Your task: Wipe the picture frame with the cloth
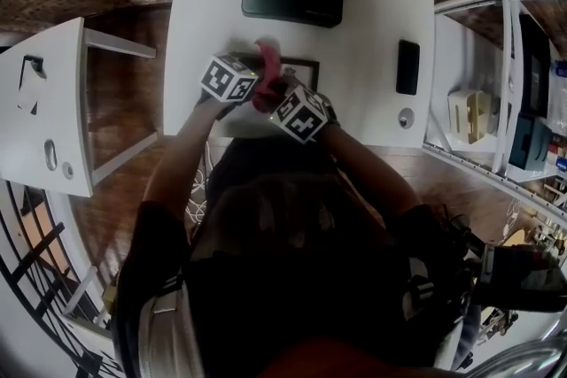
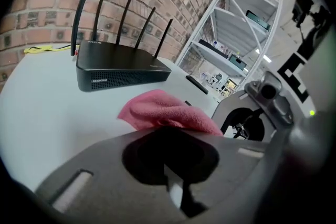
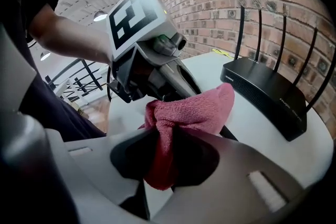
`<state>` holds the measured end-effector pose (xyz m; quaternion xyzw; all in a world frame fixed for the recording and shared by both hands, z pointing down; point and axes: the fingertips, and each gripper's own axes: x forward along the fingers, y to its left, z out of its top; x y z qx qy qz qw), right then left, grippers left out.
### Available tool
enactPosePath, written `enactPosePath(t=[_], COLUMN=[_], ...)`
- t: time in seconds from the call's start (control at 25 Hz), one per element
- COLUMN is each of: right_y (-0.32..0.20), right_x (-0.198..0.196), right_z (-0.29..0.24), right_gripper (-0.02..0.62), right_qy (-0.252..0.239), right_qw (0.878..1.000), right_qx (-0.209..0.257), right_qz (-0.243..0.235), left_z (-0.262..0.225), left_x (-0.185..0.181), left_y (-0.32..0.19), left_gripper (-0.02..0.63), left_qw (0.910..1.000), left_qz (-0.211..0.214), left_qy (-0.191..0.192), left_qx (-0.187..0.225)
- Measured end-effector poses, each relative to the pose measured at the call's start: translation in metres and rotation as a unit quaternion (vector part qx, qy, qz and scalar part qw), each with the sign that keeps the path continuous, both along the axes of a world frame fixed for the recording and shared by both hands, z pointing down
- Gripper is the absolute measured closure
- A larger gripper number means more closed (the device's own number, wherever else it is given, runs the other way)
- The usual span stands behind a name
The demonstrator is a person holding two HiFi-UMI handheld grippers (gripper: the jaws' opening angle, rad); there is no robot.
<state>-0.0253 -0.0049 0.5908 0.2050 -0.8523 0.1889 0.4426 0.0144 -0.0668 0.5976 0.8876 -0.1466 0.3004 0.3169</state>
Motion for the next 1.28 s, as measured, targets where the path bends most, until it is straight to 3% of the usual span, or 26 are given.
enactPosePath(t=[0.44,0.8,1.28], right_y=[-0.001,-0.004,-0.002], right_x=[0.025,0.052,0.103], right_z=[0.003,0.001,0.004], right_gripper=[0.515,0.515,0.514], right_qy=[-0.008,0.005,0.017], right_qw=[0.999,0.998,0.99], right_qx=[-0.024,-0.01,-0.029], right_qz=[0.046,0.06,0.135], left_z=[0.002,0.001,0.001], left_x=[-0.001,0.0,-0.001], left_y=[0.002,0.0,0.0], left_gripper=[0.606,0.606,0.606], left_qw=[0.9997,0.9997,0.9999], left_qz=[0.003,0.002,-0.003], left_qy=[-0.018,-0.015,-0.008], left_qx=[0.018,0.018,0.011])
